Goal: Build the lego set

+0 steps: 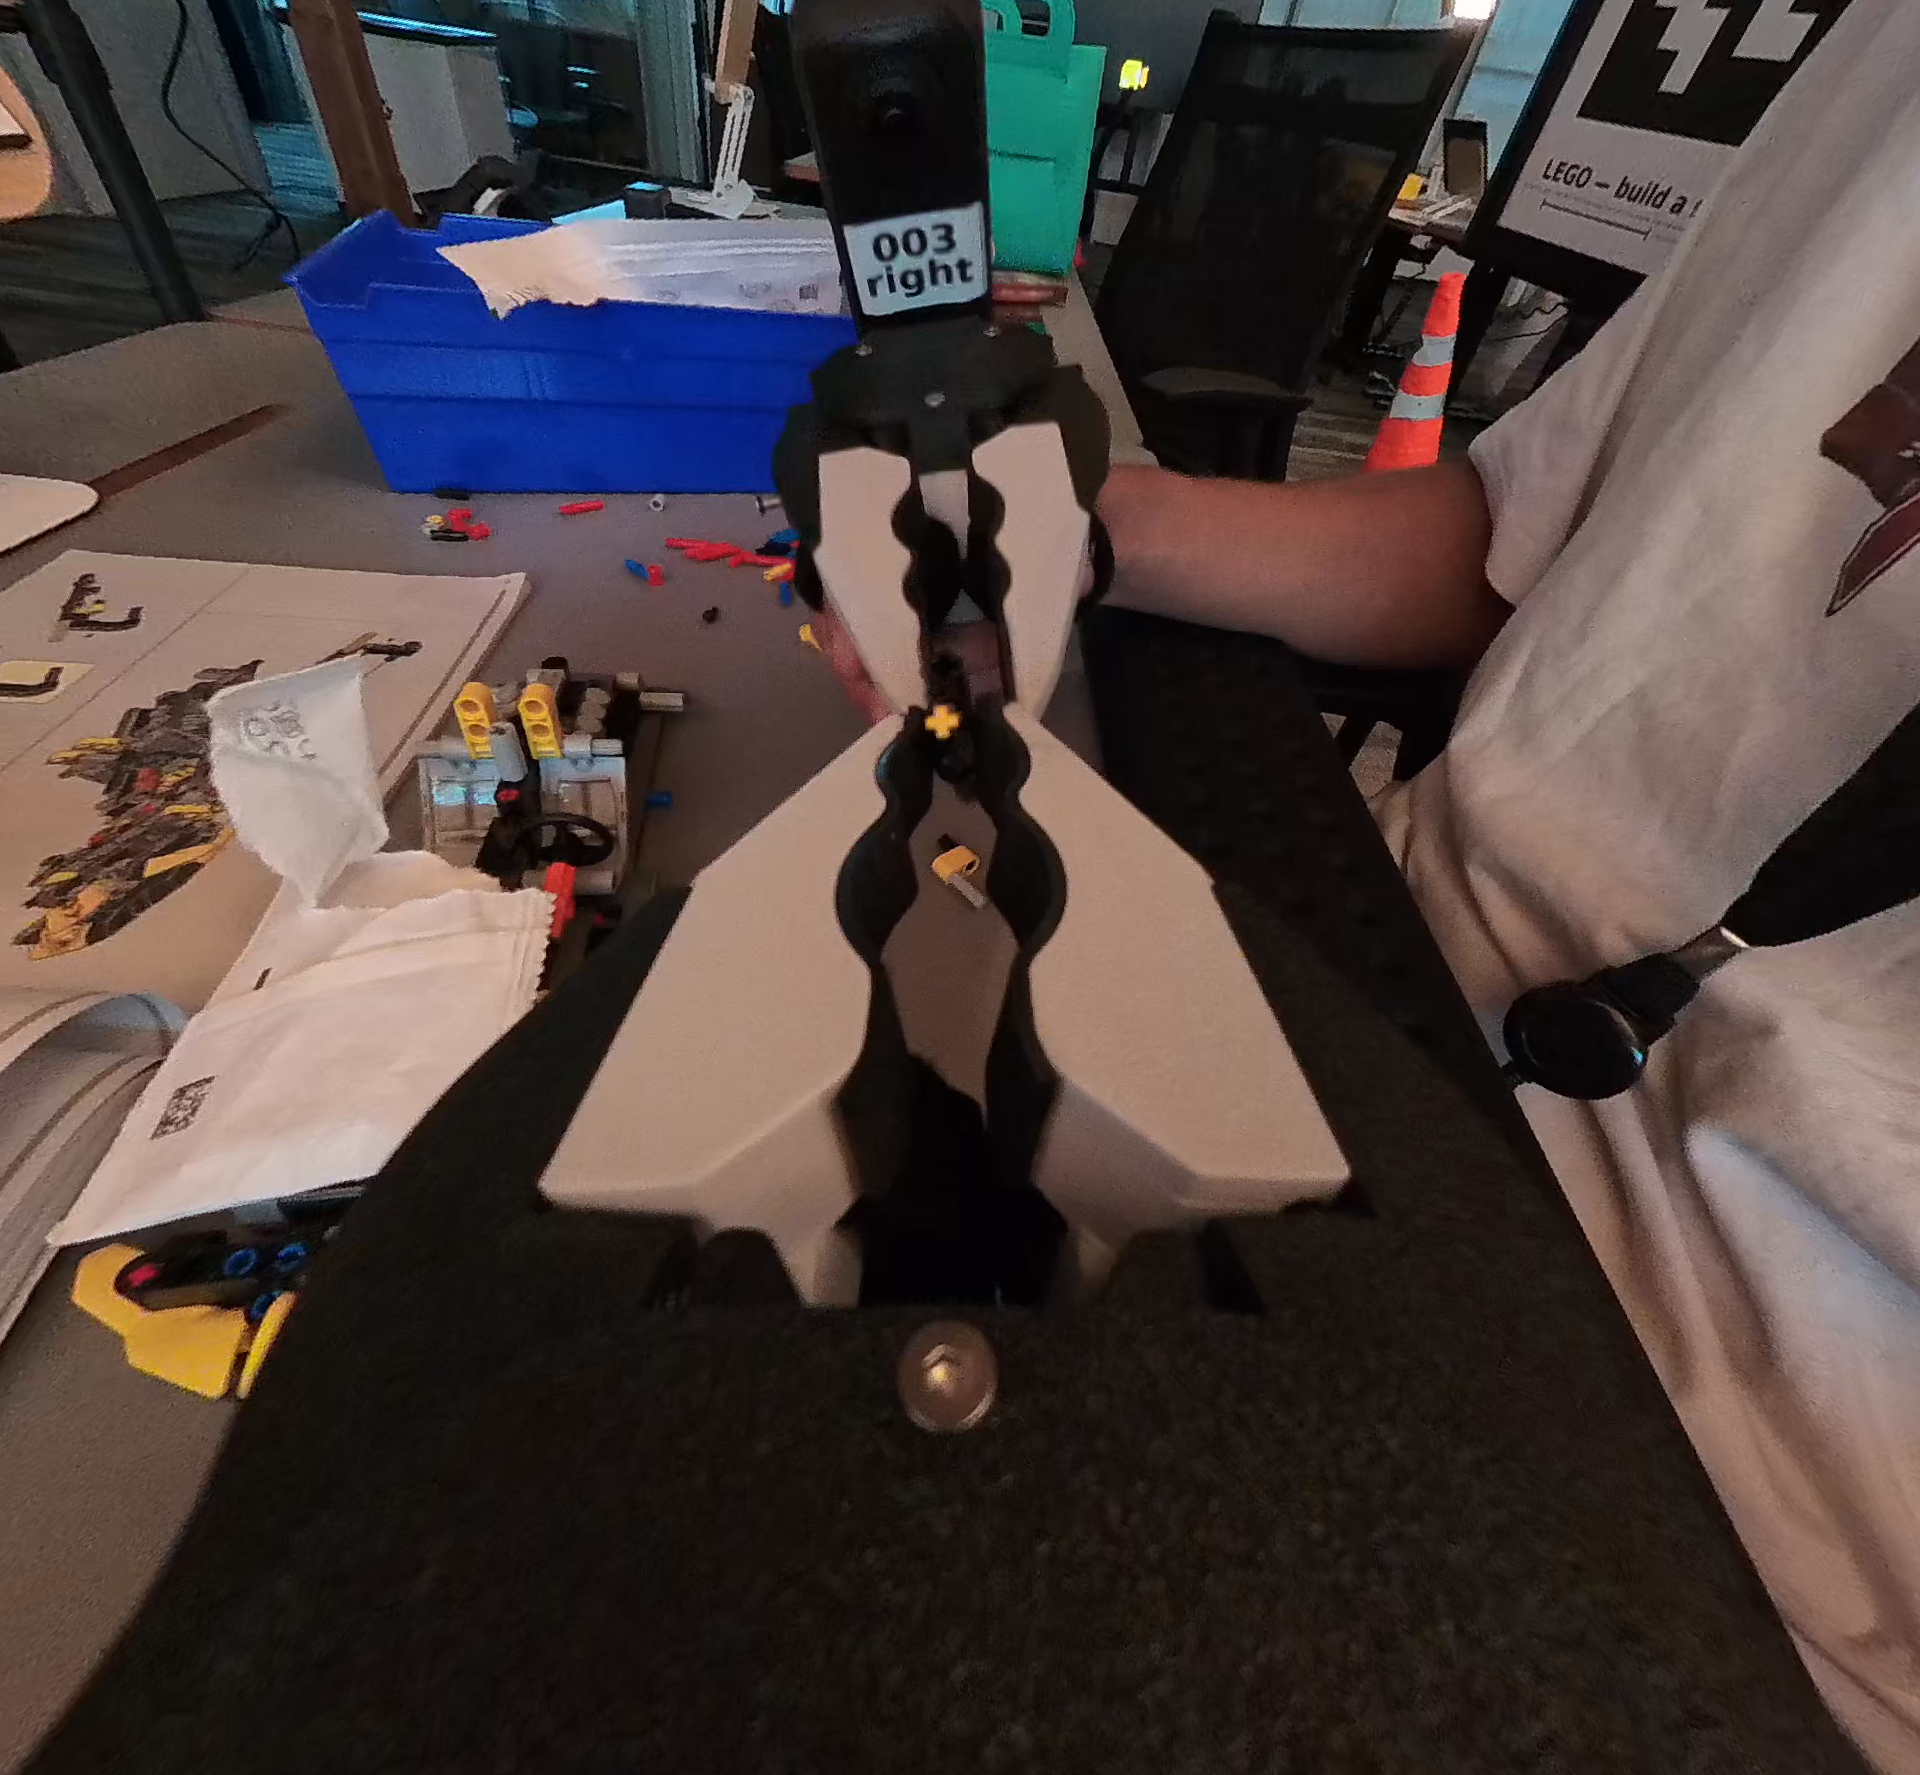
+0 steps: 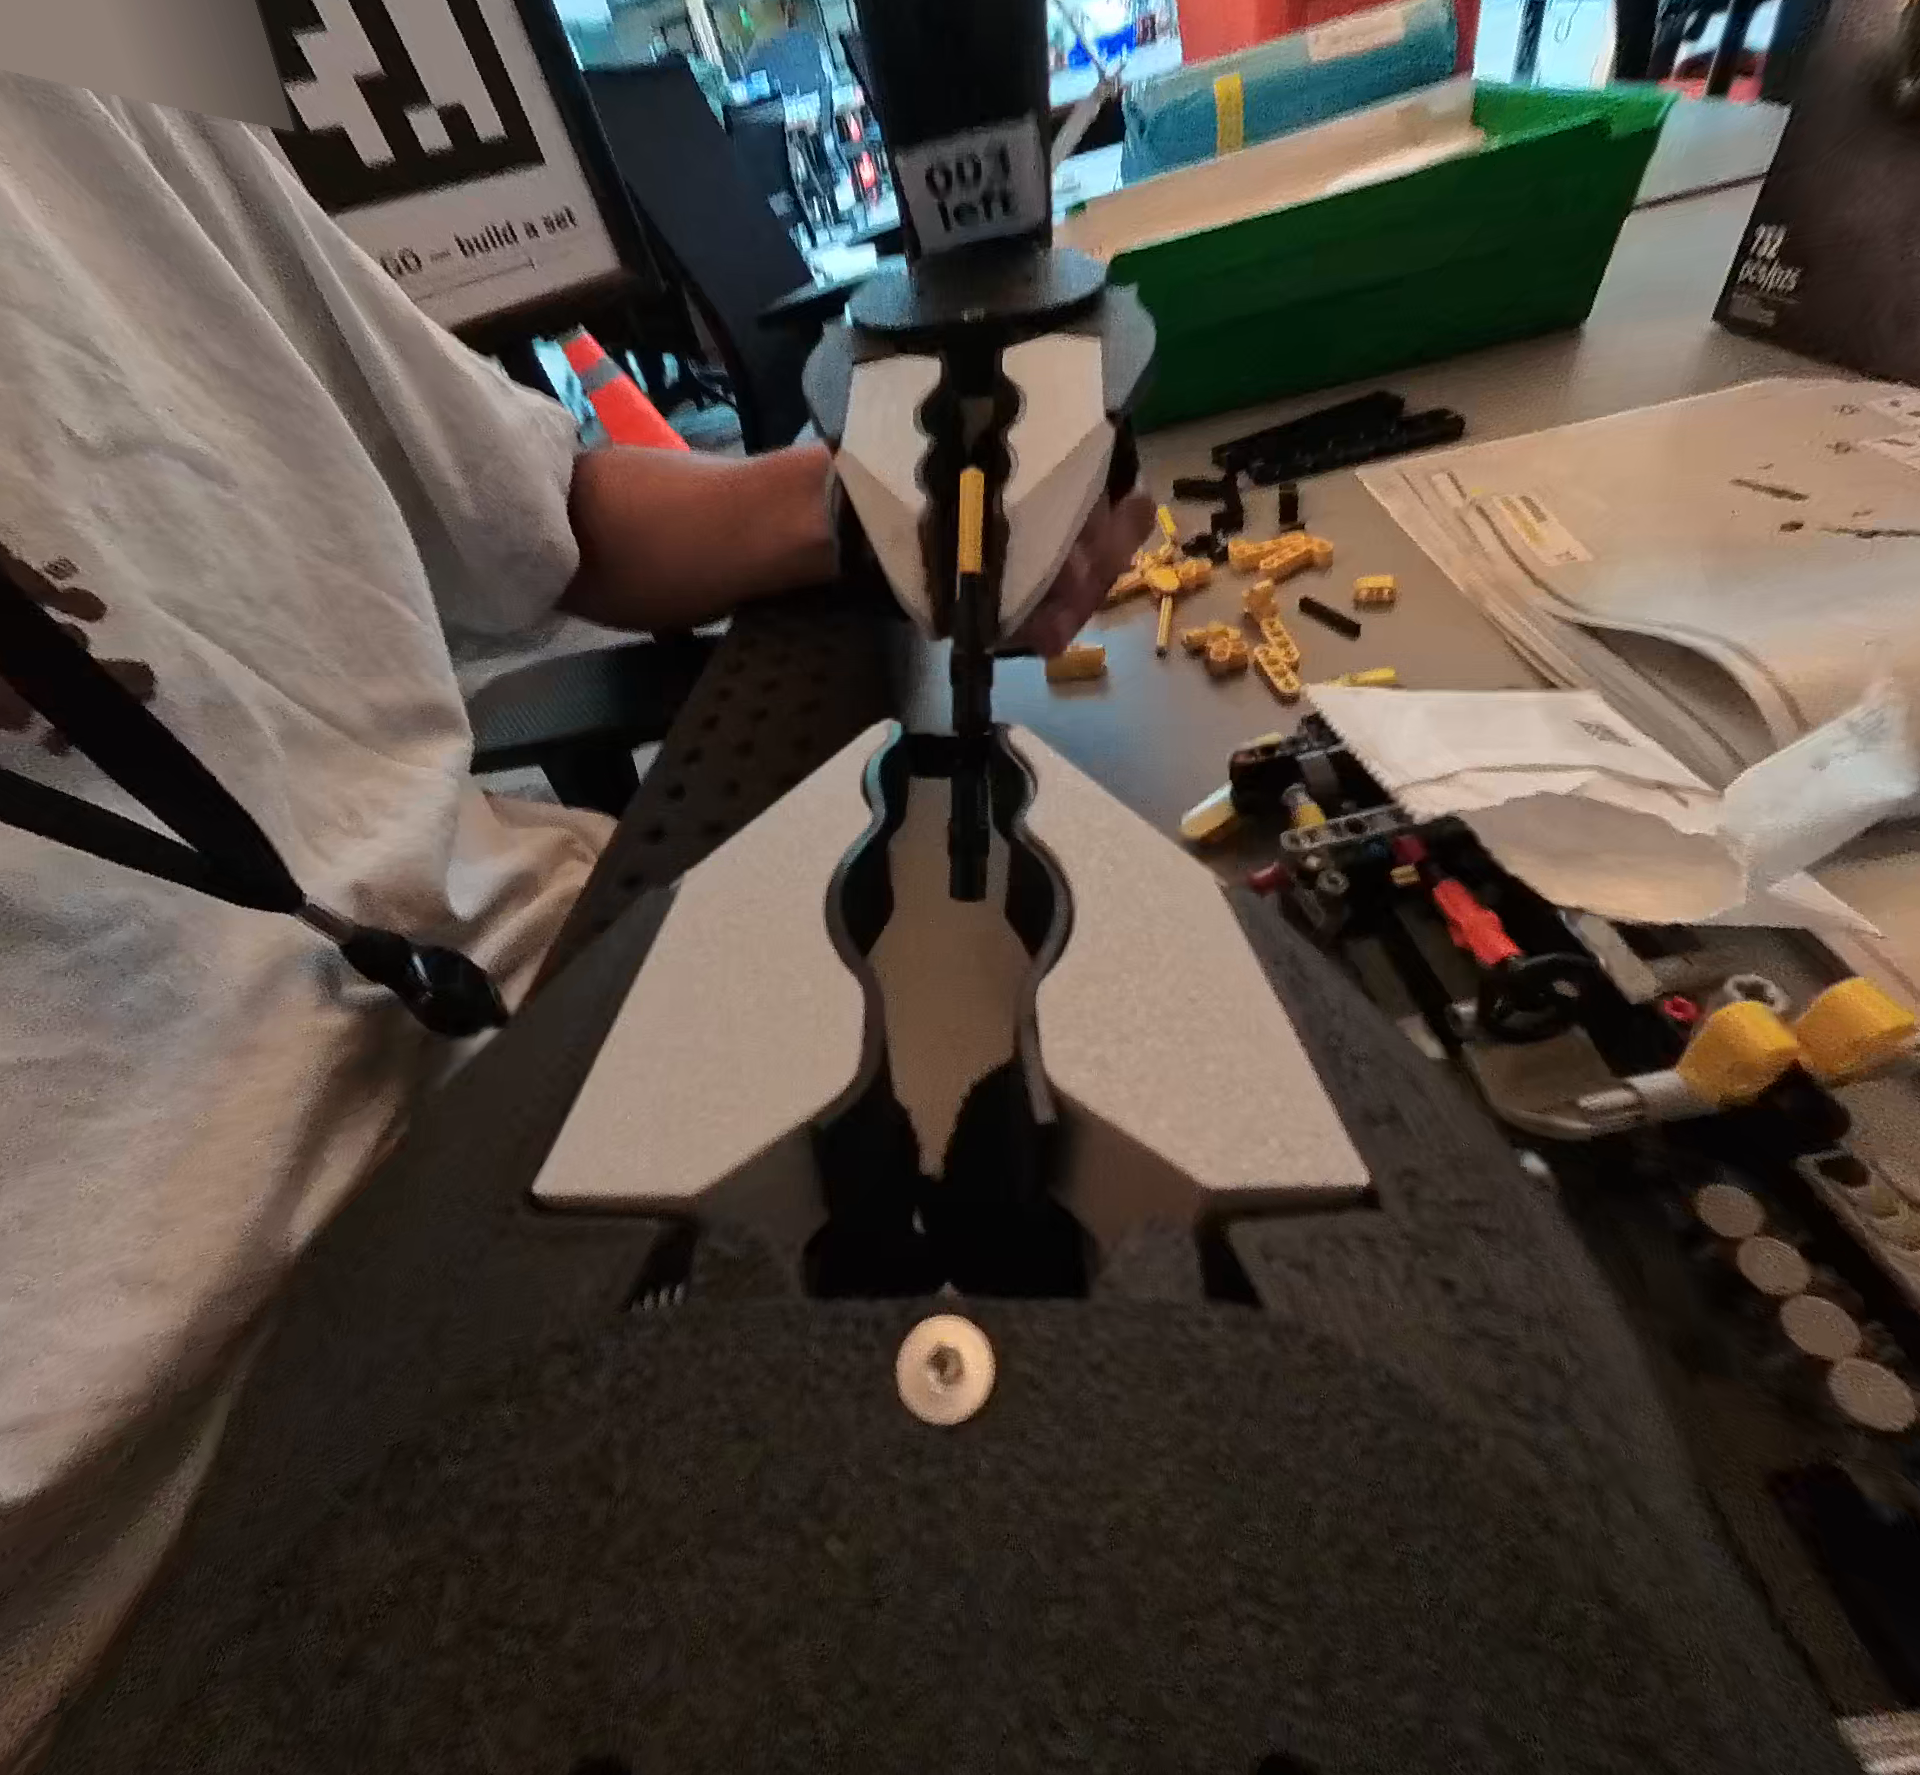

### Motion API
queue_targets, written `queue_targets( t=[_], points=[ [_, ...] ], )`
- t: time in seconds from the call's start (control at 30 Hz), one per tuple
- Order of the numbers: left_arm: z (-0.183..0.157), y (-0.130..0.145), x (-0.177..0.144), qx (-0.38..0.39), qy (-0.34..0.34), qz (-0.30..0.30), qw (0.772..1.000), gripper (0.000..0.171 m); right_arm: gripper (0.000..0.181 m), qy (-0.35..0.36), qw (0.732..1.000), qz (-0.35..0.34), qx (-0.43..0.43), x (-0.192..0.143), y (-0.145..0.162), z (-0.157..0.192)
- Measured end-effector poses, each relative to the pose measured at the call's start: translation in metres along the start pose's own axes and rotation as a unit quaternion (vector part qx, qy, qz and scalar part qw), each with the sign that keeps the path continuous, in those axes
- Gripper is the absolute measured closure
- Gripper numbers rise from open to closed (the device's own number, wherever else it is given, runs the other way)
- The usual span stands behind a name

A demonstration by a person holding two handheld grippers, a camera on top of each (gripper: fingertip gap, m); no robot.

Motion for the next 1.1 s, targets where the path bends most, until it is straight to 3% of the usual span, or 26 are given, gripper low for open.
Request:
queue_targets(
  t=[0.2, 0.5, 0.63, 0.8, 1.0, 1.1],
  points=[
    [-0.007, 0.009, 0.015, 0.018, -0.001, 0.032, 0.999, 0.167, 0.166, -0.006, 1.0, 0.025, 0.015, 0.012, 0.004, 0.0],
    [0.002, 0.002, 0.001, -0.003, -0.013, 0.004, 1.0, 0.167, 0.167, -0.013, 0.999, 0.008, 0.032, 0.005, 0.001, 0.0],
    [0.011, 0.009, -0.006, -0.002, -0.05, 0.021, 0.999, 0.167, 0.166, 0.047, 0.984, 0.172, -0.006, 0.015, 0.041, -0.001],
    [0.011, 0.012, -0.006, 0.009, -0.064, 0.035, 0.997, 0.167, 0.166, 0.069, 0.926, 0.369, -0.029, 0.006, 0.061, 0.012],
    [0.008, 0.016, -0.002, 0.016, -0.063, 0.051, 0.997, 0.167, 0.167, 0.066, 0.864, 0.5, 0.01, -0.01, 0.073, 0.017],
    [0.006, 0.017, -0.001, 0.023, -0.065, 0.057, 0.996, 0.167, 0.166, 0.061, 0.853, 0.518, 0.013, -0.006, 0.078, 0.015]
  ],
)
Point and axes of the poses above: each gripper's, where its closed fingertips meet, x out along the fingers, y out of its underside, z = x × y across the jaws, the point moved 2 cm from there along -x, back along the fingers, and after that the axes turned 15 degrees about z, right-handed, at the moved point
